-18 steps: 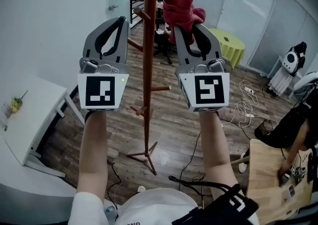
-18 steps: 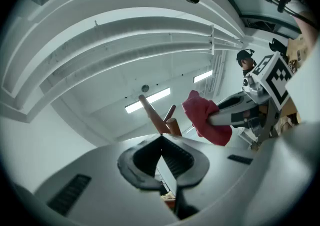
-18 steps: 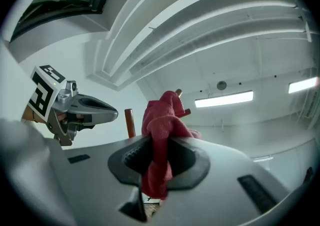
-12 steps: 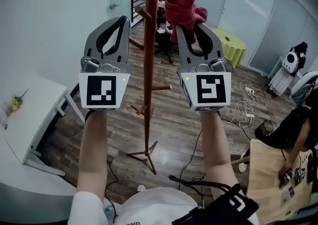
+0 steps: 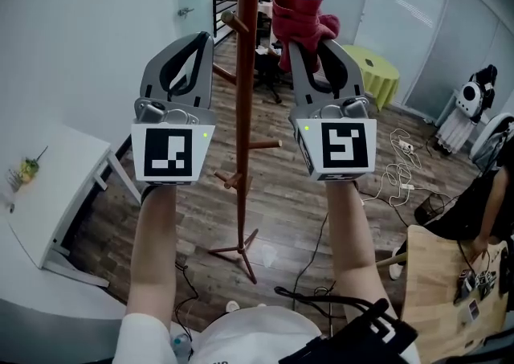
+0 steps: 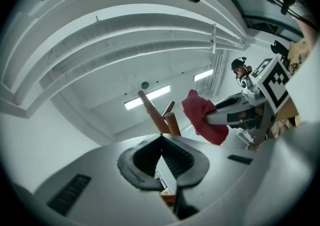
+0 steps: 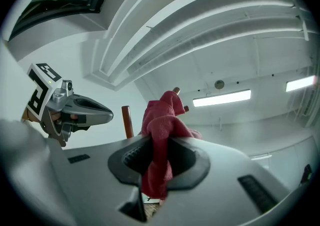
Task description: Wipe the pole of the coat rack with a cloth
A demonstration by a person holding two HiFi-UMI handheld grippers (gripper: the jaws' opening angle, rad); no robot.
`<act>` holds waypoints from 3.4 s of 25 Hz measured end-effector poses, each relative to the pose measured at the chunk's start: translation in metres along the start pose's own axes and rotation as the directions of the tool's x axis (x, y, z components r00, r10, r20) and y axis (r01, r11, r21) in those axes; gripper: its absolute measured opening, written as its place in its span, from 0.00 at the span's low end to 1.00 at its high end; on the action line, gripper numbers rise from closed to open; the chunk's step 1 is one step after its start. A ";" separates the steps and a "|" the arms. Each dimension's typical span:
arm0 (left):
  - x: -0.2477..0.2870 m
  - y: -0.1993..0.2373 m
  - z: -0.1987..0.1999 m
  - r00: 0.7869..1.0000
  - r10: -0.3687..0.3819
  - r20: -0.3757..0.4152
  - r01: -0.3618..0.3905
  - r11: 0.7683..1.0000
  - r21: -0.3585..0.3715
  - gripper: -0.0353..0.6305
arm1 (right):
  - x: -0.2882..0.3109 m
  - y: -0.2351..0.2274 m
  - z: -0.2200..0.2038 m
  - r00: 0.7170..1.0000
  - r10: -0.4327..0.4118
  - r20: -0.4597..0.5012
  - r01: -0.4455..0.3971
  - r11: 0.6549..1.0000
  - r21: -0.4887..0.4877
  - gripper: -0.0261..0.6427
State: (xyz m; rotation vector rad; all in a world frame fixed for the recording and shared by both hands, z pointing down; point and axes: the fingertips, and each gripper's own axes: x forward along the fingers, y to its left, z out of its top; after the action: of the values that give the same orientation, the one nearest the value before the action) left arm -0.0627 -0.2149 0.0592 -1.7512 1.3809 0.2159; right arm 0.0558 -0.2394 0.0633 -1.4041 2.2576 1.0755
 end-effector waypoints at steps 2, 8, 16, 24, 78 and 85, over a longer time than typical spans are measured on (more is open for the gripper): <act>-0.001 0.000 -0.002 1.000 0.001 -0.005 -0.001 1.000 -0.011 0.07 | 0.001 -0.001 0.000 1.000 -0.008 0.001 0.008 1.000 -0.003 0.16; -0.007 0.001 -0.003 1.000 -0.017 0.010 0.017 1.000 -0.019 0.07 | 0.010 -0.002 0.008 1.000 -0.024 0.010 0.024 0.999 -0.029 0.16; -0.005 0.003 -0.005 0.999 -0.036 0.026 0.038 0.995 -0.093 0.07 | 0.021 0.000 0.023 0.998 -0.056 0.013 0.057 0.995 -0.078 0.16; -0.003 -0.002 -0.001 0.998 -0.040 0.050 0.046 0.991 -0.125 0.07 | 0.031 -0.001 0.037 0.999 -0.042 0.032 0.045 0.992 -0.115 0.16; 0.003 -0.011 -0.033 0.993 -0.104 0.064 0.116 0.970 -0.215 0.07 | 0.054 0.024 0.031 0.993 0.066 0.101 -0.045 0.978 -0.202 0.16; 0.000 -0.011 -0.038 0.993 -0.100 0.056 0.110 0.968 -0.228 0.07 | 0.051 0.028 0.026 0.993 0.069 0.096 -0.049 0.980 -0.195 0.16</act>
State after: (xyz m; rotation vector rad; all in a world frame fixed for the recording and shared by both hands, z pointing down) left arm -0.0672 -0.2423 0.0880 -1.9925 1.2672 0.3673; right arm 0.0025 -0.2470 0.0289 -1.3251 2.1845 1.3846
